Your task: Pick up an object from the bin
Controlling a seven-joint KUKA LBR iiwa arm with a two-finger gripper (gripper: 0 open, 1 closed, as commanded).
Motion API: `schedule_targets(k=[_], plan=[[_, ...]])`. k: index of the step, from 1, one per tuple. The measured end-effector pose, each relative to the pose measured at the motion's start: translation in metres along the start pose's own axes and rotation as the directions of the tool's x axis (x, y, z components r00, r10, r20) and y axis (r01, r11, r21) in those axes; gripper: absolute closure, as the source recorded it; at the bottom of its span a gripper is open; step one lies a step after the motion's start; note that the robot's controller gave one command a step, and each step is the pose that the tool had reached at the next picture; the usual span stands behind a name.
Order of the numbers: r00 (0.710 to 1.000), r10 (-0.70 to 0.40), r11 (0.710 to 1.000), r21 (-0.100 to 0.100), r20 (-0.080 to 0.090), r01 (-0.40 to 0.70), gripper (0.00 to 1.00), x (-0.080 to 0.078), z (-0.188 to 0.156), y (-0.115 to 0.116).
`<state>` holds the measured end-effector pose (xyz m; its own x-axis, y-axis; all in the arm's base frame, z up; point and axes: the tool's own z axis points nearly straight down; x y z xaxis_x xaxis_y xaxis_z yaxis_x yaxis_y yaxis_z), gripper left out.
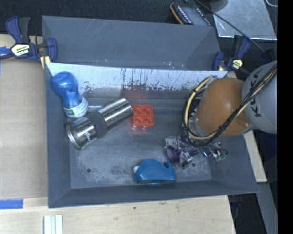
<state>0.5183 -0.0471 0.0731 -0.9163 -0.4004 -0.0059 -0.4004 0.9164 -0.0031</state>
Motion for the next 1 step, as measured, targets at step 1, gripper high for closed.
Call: schedule_targets(k=[1], plan=[[1.0,-0.016,1.0,-0.006,-0.011,0.016,1.0,0.0213,-0.0831,0.0113]])
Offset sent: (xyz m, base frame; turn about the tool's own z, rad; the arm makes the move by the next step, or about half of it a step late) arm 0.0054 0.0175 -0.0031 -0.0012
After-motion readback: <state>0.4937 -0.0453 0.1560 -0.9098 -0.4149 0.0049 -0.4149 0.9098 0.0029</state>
